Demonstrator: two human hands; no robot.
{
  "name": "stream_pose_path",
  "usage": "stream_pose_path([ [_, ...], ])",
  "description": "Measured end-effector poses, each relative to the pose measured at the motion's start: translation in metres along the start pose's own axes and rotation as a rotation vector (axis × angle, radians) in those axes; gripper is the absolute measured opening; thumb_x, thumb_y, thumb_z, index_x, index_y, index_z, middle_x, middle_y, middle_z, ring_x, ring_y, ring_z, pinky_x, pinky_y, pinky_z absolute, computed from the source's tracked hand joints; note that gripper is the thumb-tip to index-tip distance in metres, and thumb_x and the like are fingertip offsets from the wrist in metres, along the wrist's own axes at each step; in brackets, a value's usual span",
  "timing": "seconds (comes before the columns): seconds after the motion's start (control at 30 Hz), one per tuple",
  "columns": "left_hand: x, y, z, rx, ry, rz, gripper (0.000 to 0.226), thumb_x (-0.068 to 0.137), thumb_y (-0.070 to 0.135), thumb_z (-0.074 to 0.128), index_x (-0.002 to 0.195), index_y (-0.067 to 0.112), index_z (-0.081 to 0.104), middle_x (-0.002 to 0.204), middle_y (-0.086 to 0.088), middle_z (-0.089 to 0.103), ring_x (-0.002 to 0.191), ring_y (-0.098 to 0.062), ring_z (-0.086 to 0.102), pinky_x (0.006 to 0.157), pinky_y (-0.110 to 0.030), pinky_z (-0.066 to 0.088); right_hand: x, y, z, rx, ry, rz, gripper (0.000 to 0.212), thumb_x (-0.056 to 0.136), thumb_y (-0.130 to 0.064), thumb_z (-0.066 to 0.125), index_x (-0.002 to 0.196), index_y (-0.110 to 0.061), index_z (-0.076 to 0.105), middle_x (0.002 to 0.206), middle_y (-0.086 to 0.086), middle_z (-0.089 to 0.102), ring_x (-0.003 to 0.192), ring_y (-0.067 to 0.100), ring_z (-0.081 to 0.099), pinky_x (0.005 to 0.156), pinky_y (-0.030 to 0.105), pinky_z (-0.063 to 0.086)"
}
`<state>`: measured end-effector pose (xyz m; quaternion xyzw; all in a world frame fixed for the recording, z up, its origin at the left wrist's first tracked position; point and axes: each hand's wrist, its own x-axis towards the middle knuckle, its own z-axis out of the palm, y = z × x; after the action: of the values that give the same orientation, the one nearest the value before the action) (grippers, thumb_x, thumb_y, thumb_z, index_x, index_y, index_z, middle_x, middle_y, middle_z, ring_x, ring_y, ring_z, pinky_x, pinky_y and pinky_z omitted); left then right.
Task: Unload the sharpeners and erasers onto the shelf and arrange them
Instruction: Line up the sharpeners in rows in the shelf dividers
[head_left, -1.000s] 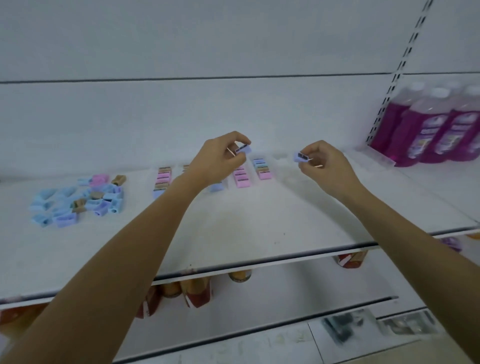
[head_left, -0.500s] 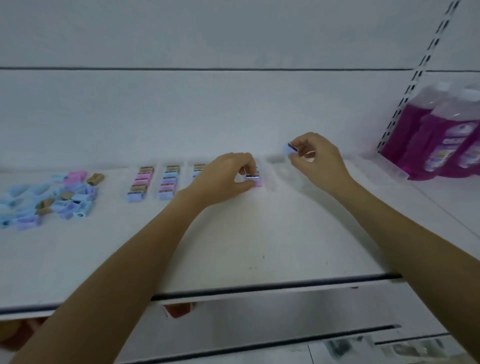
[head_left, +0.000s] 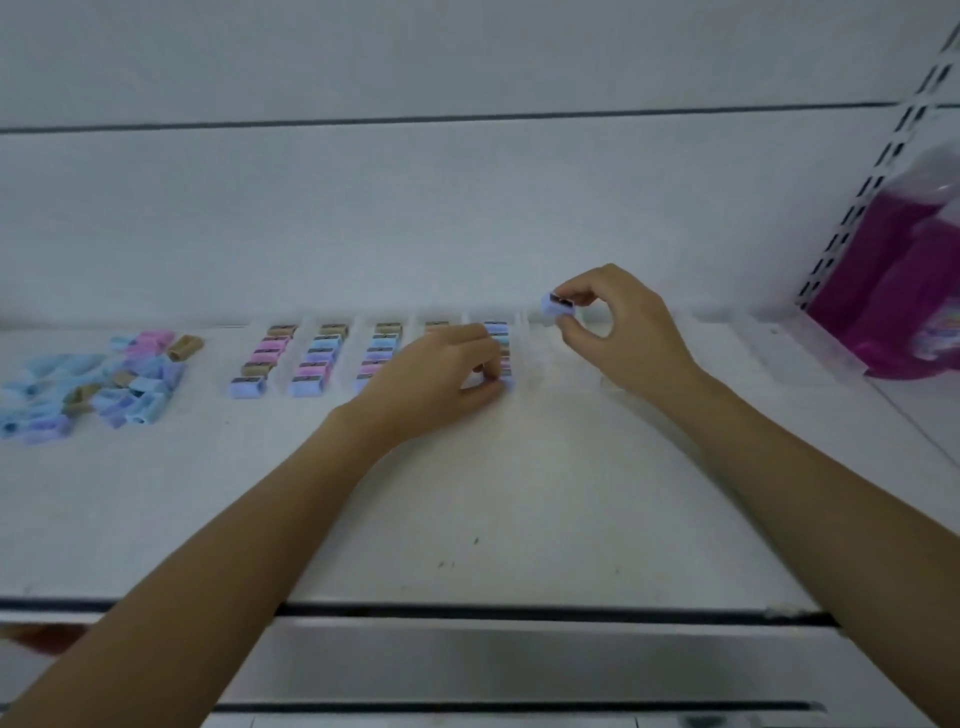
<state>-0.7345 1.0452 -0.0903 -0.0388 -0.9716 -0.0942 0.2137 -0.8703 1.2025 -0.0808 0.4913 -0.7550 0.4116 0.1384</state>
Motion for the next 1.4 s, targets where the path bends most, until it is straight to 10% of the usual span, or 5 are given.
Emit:
stream_pose_path([
  [0.43,-0.005,-0.005,-0.002,0.138,0.09,0.089,0.022,0.08,0.027,0.048,0.068,0.013,0.06,0.066,0.001,0.059,0.066,-0.019,0.052,0.061,-0.018,0.021,0.001,0.01,0.005,-0.062,-0.039,0.003,0.019,0.083,-0.012,0.058,0.101,-0.011,0.064,0.096,0.003,0.063,0.091,0.02,0.055,0.08,0.025,0.039],
  [0.83,0.046,-0.007,-0.009,0.033,-0.101,-0.281,0.032,0.096,0.024,0.041,0.124,0.015,0.054,0.129,-0.003,0.052,0.118,-0.02,0.045,0.097,-0.032,0.037,0.045,0.025,-0.001,-0.186,-0.159,0.171,0.021,0.084,-0.013,0.061,0.104,-0.01,0.066,0.106,0.008,0.059,0.101,0.02,0.053,0.079,0.021,0.034],
  [1.4,0.057,-0.015,0.019,-0.036,-0.143,-0.288,0.038,0.09,0.043,0.05,0.123,0.025,0.056,0.132,0.006,0.054,0.121,-0.018,0.043,0.102,-0.035,0.035,0.042,0.023,0.015,-0.4,-0.322,0.148,0.012,0.083,-0.021,0.065,0.088,-0.014,0.073,0.099,0.006,0.062,0.098,0.026,0.053,0.075,0.031,0.041],
])
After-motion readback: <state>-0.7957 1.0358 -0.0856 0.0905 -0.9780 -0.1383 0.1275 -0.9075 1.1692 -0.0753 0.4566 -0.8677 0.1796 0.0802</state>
